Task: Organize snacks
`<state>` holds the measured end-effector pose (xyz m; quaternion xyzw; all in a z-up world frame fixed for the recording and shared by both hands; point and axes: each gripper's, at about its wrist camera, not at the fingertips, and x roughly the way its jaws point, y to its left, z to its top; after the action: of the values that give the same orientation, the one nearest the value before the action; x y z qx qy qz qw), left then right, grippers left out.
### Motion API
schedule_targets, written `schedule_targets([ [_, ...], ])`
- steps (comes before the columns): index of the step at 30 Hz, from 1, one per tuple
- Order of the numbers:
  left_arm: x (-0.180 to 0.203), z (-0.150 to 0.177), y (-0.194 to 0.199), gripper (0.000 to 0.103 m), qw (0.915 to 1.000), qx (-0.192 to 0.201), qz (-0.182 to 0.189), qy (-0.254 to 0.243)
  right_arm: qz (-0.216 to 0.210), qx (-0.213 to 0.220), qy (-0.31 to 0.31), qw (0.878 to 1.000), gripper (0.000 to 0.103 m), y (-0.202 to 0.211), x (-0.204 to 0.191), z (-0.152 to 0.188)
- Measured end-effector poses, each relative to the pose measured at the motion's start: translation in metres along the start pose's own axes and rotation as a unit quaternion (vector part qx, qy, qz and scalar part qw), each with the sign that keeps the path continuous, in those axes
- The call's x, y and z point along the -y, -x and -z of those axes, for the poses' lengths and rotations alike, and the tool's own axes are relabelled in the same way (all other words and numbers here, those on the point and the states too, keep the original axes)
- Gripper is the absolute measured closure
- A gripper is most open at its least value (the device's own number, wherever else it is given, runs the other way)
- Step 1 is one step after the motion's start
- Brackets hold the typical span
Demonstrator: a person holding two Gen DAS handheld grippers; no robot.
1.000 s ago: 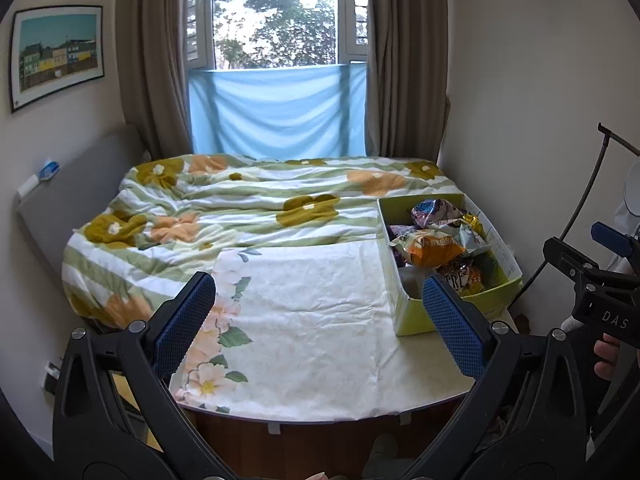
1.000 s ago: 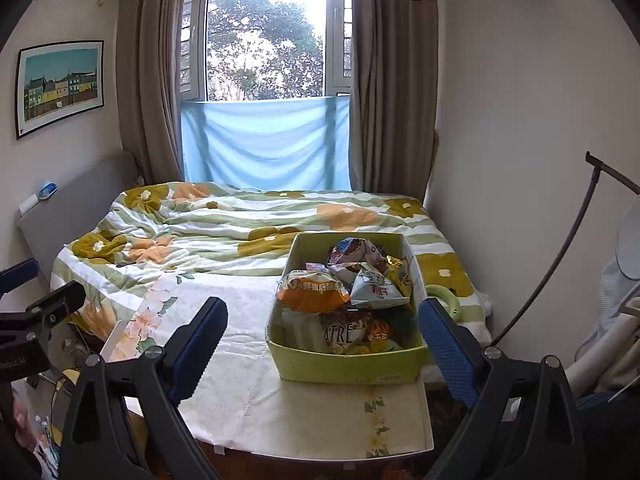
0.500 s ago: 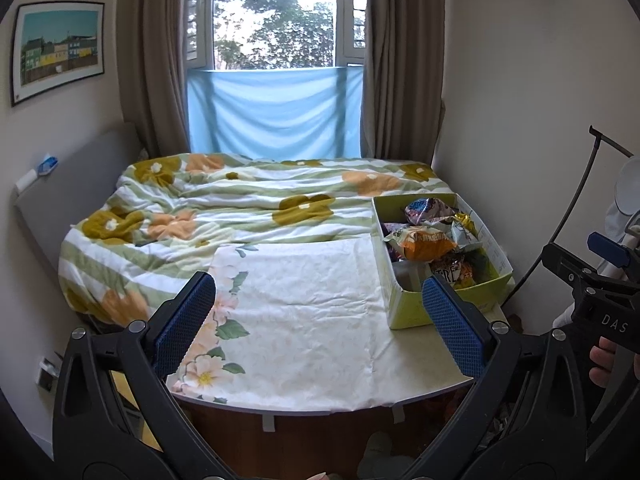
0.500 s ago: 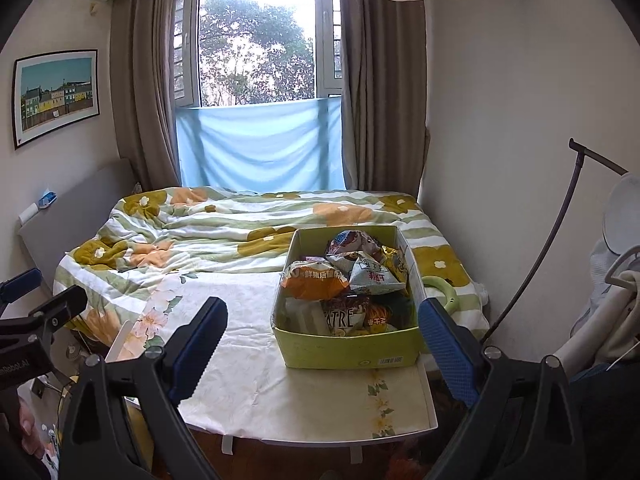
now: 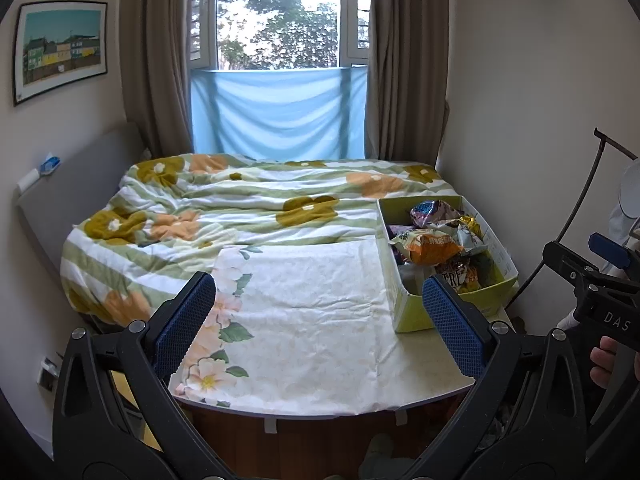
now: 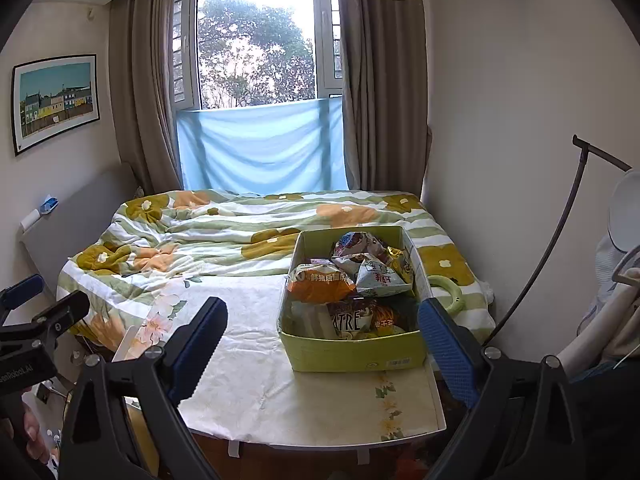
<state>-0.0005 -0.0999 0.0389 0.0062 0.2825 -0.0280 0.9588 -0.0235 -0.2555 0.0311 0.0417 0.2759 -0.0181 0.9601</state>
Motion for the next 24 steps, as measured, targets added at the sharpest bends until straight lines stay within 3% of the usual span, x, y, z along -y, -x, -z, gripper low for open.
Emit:
schedule_targets([
  [24,-0.006,-0.003,-0.008,0.000,1.0000,-0.003,-0.001,-0.002,0.000,-0.014,-0.003,1.000,0.008,-0.012,-0.007,0.002],
])
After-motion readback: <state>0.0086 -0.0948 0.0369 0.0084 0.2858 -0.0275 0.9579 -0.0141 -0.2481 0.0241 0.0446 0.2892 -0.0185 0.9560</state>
